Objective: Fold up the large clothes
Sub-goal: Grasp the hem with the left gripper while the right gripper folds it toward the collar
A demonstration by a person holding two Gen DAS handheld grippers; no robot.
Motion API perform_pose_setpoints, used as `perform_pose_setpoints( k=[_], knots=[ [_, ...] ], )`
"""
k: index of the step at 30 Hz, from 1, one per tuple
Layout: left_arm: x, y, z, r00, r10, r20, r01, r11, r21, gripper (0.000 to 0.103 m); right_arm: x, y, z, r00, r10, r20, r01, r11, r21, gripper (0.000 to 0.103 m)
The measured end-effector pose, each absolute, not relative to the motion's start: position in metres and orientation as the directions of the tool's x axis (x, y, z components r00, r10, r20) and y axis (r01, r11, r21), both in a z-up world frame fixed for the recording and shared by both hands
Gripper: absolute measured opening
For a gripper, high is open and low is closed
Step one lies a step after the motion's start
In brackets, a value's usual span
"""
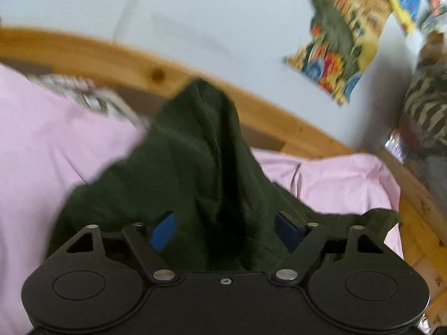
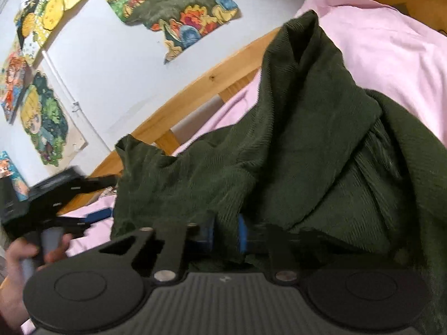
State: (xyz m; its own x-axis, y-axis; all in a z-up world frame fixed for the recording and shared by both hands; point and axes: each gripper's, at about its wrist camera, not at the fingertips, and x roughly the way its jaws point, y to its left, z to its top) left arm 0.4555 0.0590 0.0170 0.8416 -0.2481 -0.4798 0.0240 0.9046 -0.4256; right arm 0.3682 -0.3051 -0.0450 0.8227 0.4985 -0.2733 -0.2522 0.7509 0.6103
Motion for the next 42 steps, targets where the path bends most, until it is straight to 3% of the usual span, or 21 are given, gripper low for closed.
perform_pose_setpoints(
  k=[2, 4, 7, 12, 17, 20, 22, 25, 28, 29, 31, 32, 33, 37, 38, 40, 42],
  knots=[
    [0.468, 0.053, 0.008, 0.795, -0.292, -0.532, 0.006, 0.881, -0.474, 0.058, 0.368, -0.304, -0.041, 0.828, 0.493, -0.267, -0.260, 0.760, 0.596, 0.014],
    [0.471, 0.049, 0.002, 0.768, -0.351, -0.535, 0.023, 0.851, -0.525, 0.017, 0.366, -0.305, -0.037, 0.833, 0.489, -0.260, -0.263, 0.763, 0.591, 0.014],
    [0.460, 0.042, 0.003, 0.776, -0.337, -0.533, 0.021, 0.858, -0.513, 0.010, 0.361, -0.306, -0.032, 0.843, 0.474, -0.254, -0.263, 0.776, 0.573, 0.013],
    [0.404, 0.040, 0.005, 0.823, -0.279, -0.495, -0.022, 0.856, -0.517, 0.008, 0.353, -0.308, -0.022, 0.855, 0.437, -0.280, -0.246, 0.816, 0.522, 0.010],
    [0.401, 0.042, -0.032, 0.771, -0.265, -0.580, -0.098, 0.849, -0.519, 0.010, 0.352, -0.304, -0.040, 0.817, 0.408, -0.407, -0.183, 0.854, 0.488, 0.008],
    [0.404, 0.049, -0.031, 0.759, -0.280, -0.587, -0.126, 0.822, -0.555, 0.019, 0.349, -0.308, -0.043, 0.813, 0.402, -0.421, -0.169, 0.855, 0.491, 0.007],
    [0.400, 0.048, -0.019, 0.765, -0.255, -0.591, -0.096, 0.863, -0.497, 0.032, 0.345, -0.311, -0.042, 0.818, 0.387, -0.426, -0.157, 0.862, 0.482, 0.005],
    [0.389, 0.046, -0.003, 0.766, -0.203, -0.611, -0.035, 0.934, -0.355, 0.035, 0.342, -0.318, -0.043, 0.820, 0.362, -0.444, -0.120, 0.866, 0.485, 0.004],
    [0.377, 0.051, 0.014, 0.793, -0.154, -0.590, -0.015, 0.962, -0.271, 0.043, 0.334, -0.327, -0.035, 0.858, 0.323, -0.399, -0.106, 0.872, 0.477, 0.007],
    [0.376, 0.053, 0.022, 0.810, -0.144, -0.569, -0.010, 0.966, -0.258, 0.046, 0.332, -0.328, -0.028, 0.884, 0.293, -0.366, -0.109, 0.888, 0.448, 0.011],
    [0.376, 0.056, 0.041, 0.858, -0.112, -0.501, -0.008, 0.973, -0.231, 0.060, 0.334, -0.329, -0.014, 0.921, 0.244, -0.304, -0.112, 0.912, 0.395, 0.034],
    [0.380, 0.057, 0.051, 0.882, -0.098, -0.462, -0.007, 0.975, -0.221, 0.063, 0.341, -0.328, -0.005, 0.938, 0.221, -0.267, -0.114, 0.925, 0.363, 0.052],
    [0.386, 0.057, 0.059, 0.897, -0.096, -0.432, 0.000, 0.977, -0.215, 0.066, 0.350, -0.326, 0.004, 0.948, 0.215, -0.235, -0.127, 0.933, 0.337, 0.054],
    [0.434, 0.045, 0.075, 0.921, -0.091, -0.380, 0.040, 0.989, -0.139, 0.062, 0.401, -0.314, 0.028, 0.966, 0.206, -0.158, -0.178, 0.969, 0.174, 0.054],
    [0.448, 0.040, 0.076, 0.920, -0.078, -0.384, 0.034, 0.992, -0.121, 0.057, 0.421, -0.308, 0.032, 0.967, 0.195, -0.164, -0.175, 0.976, 0.129, 0.053],
    [0.474, 0.039, 0.071, 0.919, -0.019, -0.394, -0.011, 0.997, -0.075, 0.035, 0.452, -0.301, 0.034, 0.969, 0.153, -0.193, -0.139, 0.987, 0.084, 0.052],
    [0.497, 0.047, 0.062, 0.907, 0.083, -0.414, -0.109, 0.993, -0.041, 0.024, 0.476, -0.307, 0.027, 0.967, 0.075, -0.244, -0.066, 0.997, 0.045, 0.045]
  ],
)
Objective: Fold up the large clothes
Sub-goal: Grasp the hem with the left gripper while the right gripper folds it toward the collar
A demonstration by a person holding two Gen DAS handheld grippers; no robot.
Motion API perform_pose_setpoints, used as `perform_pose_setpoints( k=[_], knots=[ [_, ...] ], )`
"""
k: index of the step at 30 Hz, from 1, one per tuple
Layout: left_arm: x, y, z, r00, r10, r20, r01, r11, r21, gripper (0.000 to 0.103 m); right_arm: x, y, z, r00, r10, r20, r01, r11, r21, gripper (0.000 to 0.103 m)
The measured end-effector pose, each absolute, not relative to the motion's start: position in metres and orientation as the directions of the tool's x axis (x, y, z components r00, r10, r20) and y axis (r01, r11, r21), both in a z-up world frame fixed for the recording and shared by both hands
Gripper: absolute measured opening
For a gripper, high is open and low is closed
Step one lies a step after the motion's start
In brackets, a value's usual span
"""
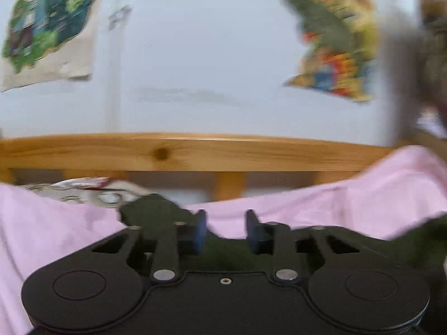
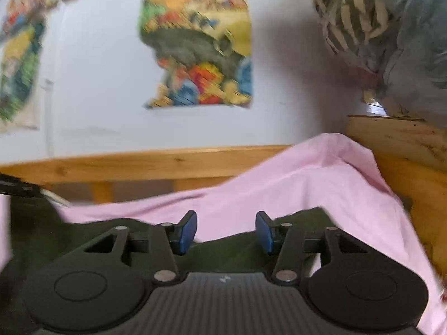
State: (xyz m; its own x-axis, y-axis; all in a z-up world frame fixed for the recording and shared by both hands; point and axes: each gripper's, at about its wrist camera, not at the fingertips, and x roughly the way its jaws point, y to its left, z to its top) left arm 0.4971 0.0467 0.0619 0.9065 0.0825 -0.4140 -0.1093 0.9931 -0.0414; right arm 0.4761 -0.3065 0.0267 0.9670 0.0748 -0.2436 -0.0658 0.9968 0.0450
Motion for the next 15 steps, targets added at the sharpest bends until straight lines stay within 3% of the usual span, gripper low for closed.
perform_pose_setpoints(
  k=[1, 3, 5, 7, 10, 13, 14, 15],
  knots=[
    [0.508, 0.055, 0.054, 0.888, 0.138, -0.439, -0.170, 0.985, -0.034, 0.014, 0.487, -0.310, 0.019, 0.956, 0.031, -0.291, -0.025, 0.999, 0.025, 0.039],
    [0.526, 0.069, 0.040, 0.843, 0.208, -0.496, -0.254, 0.967, -0.027, 0.001, 0.503, -0.325, -0.006, 0.918, -0.043, -0.394, 0.048, 0.999, 0.004, 0.013],
    [0.531, 0.085, 0.018, 0.791, 0.252, -0.557, -0.310, 0.951, -0.011, 0.000, 0.501, -0.336, -0.026, 0.921, -0.033, -0.389, 0.047, 0.998, 0.028, 0.009],
    [0.530, 0.096, -0.009, 0.750, 0.274, -0.602, -0.316, 0.948, 0.037, 0.000, 0.495, -0.337, -0.040, 0.937, -0.029, -0.347, 0.047, 0.998, 0.042, 0.009],
    [0.521, 0.101, -0.026, 0.745, 0.326, -0.582, -0.323, 0.940, 0.114, 0.000, 0.497, -0.331, -0.051, 0.944, -0.054, -0.325, 0.062, 0.998, 0.014, 0.009],
    [0.522, 0.114, -0.024, 0.713, 0.311, -0.628, -0.336, 0.938, 0.084, 0.002, 0.490, -0.330, -0.040, 0.941, -0.056, -0.335, 0.070, 0.997, 0.029, 0.010],
    [0.519, 0.119, -0.020, 0.718, 0.294, -0.631, -0.332, 0.941, 0.062, 0.003, 0.482, -0.330, -0.033, 0.940, -0.057, -0.337, 0.077, 0.996, 0.046, 0.015],
    [0.514, 0.122, -0.014, 0.724, 0.289, -0.627, -0.332, 0.942, 0.050, 0.007, 0.472, -0.324, -0.024, 0.945, -0.043, -0.324, 0.065, 0.996, 0.057, 0.032]
  ],
)
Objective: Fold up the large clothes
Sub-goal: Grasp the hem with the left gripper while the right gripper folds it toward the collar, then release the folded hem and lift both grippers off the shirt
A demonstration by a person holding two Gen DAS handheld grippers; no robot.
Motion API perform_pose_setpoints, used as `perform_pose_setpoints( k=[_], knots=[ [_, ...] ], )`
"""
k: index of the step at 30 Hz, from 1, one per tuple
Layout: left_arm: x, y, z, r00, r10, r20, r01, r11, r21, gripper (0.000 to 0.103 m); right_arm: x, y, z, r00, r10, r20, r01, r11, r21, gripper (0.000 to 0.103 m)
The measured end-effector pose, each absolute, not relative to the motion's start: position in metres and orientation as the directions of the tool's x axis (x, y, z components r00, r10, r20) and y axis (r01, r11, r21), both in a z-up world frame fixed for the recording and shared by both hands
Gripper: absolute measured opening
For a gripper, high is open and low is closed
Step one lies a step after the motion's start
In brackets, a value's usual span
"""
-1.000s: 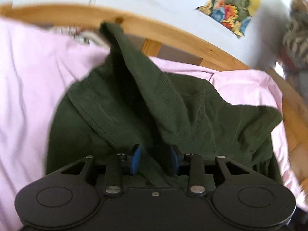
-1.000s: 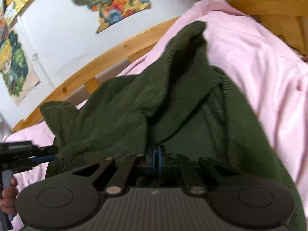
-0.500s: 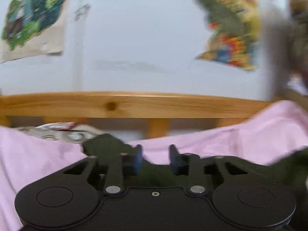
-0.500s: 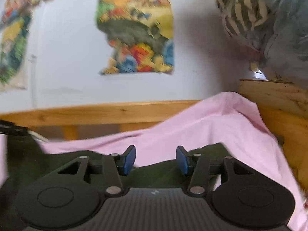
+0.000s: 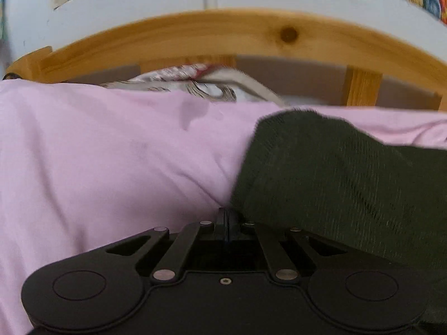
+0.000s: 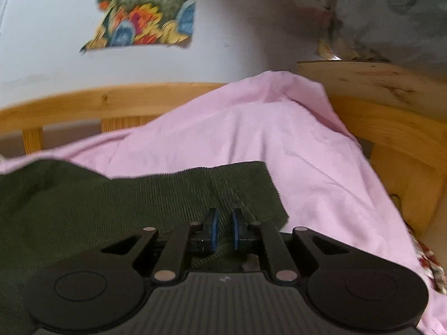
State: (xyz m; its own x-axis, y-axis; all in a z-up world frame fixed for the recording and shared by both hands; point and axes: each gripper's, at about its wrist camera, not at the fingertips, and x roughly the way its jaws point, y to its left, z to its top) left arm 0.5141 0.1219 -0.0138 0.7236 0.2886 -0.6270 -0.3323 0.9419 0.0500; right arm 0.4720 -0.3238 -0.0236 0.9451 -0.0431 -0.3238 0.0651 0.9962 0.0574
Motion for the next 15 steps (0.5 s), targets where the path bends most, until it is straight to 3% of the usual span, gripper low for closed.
perform_pose_setpoints(
  k=[1, 2, 5, 7, 8, 10, 12, 15],
  knots=[
    [0.506, 0.122, -0.006, 0.735, 0.286, -0.615, -0.332, 0.942, 0.042, 0.020, 0.460, -0.321, -0.015, 0.955, -0.006, -0.297, 0.027, 0.998, 0.065, 0.042],
    [0.496, 0.123, -0.001, 0.746, 0.277, -0.605, -0.323, 0.946, 0.035, 0.024, 0.453, -0.312, -0.009, 0.962, 0.031, -0.272, -0.014, 0.998, 0.066, 0.056],
    [0.461, 0.118, 0.012, 0.782, 0.220, -0.583, -0.274, 0.962, -0.005, 0.040, 0.441, -0.271, -0.012, 0.949, 0.145, -0.280, -0.139, 0.989, 0.040, 0.057],
    [0.433, 0.112, 0.018, 0.784, 0.197, -0.589, -0.262, 0.965, -0.026, 0.051, 0.440, -0.239, -0.031, 0.919, 0.194, -0.344, -0.214, 0.977, -0.021, 0.060],
    [0.416, 0.109, 0.021, 0.779, 0.185, -0.599, -0.253, 0.967, -0.032, 0.053, 0.442, -0.224, -0.045, 0.897, 0.175, -0.406, -0.227, 0.970, -0.083, 0.060],
    [0.384, 0.106, 0.025, 0.773, 0.165, -0.612, -0.238, 0.970, -0.039, 0.070, 0.444, -0.208, -0.067, 0.877, 0.091, -0.473, -0.197, 0.964, -0.180, 0.060],
    [0.346, 0.105, 0.029, 0.768, 0.150, -0.622, -0.230, 0.972, -0.050, 0.080, 0.441, -0.214, -0.064, 0.871, 0.095, -0.482, -0.177, 0.976, -0.128, 0.060],
    [0.288, 0.107, 0.032, 0.760, 0.103, -0.641, -0.194, 0.978, -0.073, 0.086, 0.424, -0.237, -0.036, 0.855, 0.184, -0.485, -0.179, 0.982, 0.058, 0.061]
  ],
)
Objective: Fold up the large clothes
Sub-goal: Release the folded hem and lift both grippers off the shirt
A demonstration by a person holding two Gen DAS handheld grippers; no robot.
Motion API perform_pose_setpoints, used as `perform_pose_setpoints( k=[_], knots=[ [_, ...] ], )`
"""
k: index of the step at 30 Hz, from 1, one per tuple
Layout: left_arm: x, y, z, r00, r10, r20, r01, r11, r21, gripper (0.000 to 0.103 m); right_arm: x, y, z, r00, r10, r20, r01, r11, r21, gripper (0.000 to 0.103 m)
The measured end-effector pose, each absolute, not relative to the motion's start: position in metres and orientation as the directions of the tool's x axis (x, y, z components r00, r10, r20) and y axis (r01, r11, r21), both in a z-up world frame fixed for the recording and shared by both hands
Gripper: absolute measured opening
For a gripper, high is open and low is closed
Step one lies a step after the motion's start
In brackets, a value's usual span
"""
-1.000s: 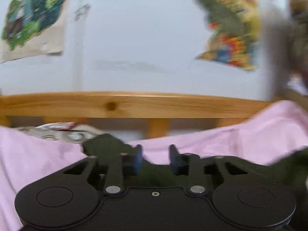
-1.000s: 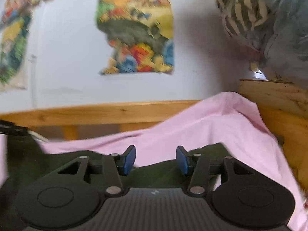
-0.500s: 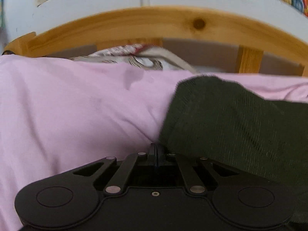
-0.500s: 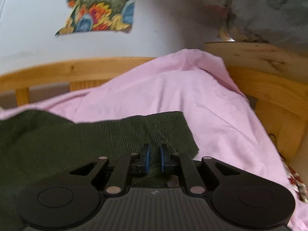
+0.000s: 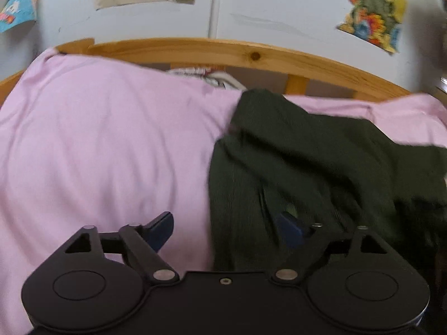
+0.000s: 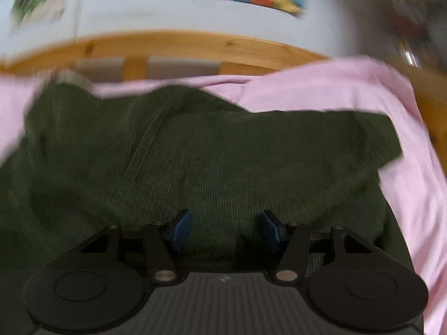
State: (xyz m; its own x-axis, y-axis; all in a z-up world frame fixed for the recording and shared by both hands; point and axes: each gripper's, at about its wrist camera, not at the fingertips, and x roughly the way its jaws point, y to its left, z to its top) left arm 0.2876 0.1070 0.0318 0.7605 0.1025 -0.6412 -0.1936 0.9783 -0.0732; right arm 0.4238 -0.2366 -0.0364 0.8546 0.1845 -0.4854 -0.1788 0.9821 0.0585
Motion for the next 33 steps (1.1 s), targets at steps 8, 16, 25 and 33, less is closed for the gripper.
perform_pose_setpoints(
  k=[8, 16, 25, 33],
  knots=[
    [0.176, 0.119, 0.028, 0.734, -0.005, -0.679, -0.081, 0.992, -0.095, 0.100, 0.275, -0.280, 0.023, 0.834, 0.320, -0.451, -0.345, 0.938, 0.027, 0.099],
    [0.116, 0.110, 0.022, 0.702, -0.056, -0.710, -0.015, 0.996, -0.093, 0.102, 0.165, -0.304, 0.022, 0.787, 0.277, -0.552, -0.328, 0.945, 0.007, 0.102],
    [0.105, 0.039, 0.008, 0.665, -0.054, -0.745, 0.227, 0.965, 0.133, 0.102, 0.152, -0.270, -0.036, 0.655, 0.097, -0.749, -0.409, 0.879, -0.243, 0.102],
    [0.109, 0.029, -0.004, 0.644, -0.013, -0.765, 0.262, 0.943, 0.204, 0.102, 0.148, -0.210, -0.078, 0.685, -0.041, -0.727, -0.518, 0.674, -0.527, 0.102]
  ],
)
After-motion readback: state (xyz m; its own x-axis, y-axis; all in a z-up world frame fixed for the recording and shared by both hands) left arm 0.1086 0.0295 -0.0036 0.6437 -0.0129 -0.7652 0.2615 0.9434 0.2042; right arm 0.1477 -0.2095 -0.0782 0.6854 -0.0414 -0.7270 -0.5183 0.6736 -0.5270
